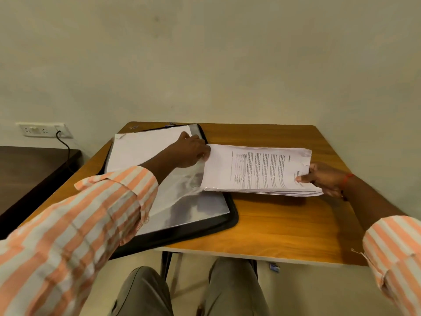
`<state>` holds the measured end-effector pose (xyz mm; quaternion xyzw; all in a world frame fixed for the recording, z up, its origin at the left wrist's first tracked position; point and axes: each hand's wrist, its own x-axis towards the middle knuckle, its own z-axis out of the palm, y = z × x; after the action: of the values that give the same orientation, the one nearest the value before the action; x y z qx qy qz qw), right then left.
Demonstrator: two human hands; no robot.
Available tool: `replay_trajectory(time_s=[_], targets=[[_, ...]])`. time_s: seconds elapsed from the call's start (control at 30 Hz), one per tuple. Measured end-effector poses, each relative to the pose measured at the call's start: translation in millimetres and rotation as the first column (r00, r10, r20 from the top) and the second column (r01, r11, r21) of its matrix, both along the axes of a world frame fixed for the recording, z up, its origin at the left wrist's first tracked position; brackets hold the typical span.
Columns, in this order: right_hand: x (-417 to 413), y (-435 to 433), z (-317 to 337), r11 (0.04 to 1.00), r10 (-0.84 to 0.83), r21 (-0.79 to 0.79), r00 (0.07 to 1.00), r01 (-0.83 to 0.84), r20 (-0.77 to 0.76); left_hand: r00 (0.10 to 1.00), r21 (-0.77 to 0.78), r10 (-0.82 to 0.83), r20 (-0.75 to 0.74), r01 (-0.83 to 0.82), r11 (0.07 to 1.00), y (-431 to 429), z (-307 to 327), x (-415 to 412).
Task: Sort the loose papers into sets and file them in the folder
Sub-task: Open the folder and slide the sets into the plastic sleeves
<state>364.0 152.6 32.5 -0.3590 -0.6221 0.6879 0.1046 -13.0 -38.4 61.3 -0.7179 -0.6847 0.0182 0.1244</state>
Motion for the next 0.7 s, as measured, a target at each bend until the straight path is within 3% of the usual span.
replay_trajectory(time_s=[0.2,0.5,0.7], targets=[[-2,5,-3,0.996,0.069,0.051,0.997,-0.071,0.027,1.0,0.122,-0.012,-0.012,0.014,0.992,8,7,-4],[-7,13,9,0.981,0.182,-0.079,0.98,-0.176,0.074,0.998,0.136,0.033,-0.045,-0.026,0.99,19,17,-16],[-19,4,17,0.984,0.166,-0.093,0.977,-0.154,0.135,0.999,0.119,0.013,0.036,-0.017,0.993,25,15,-12]])
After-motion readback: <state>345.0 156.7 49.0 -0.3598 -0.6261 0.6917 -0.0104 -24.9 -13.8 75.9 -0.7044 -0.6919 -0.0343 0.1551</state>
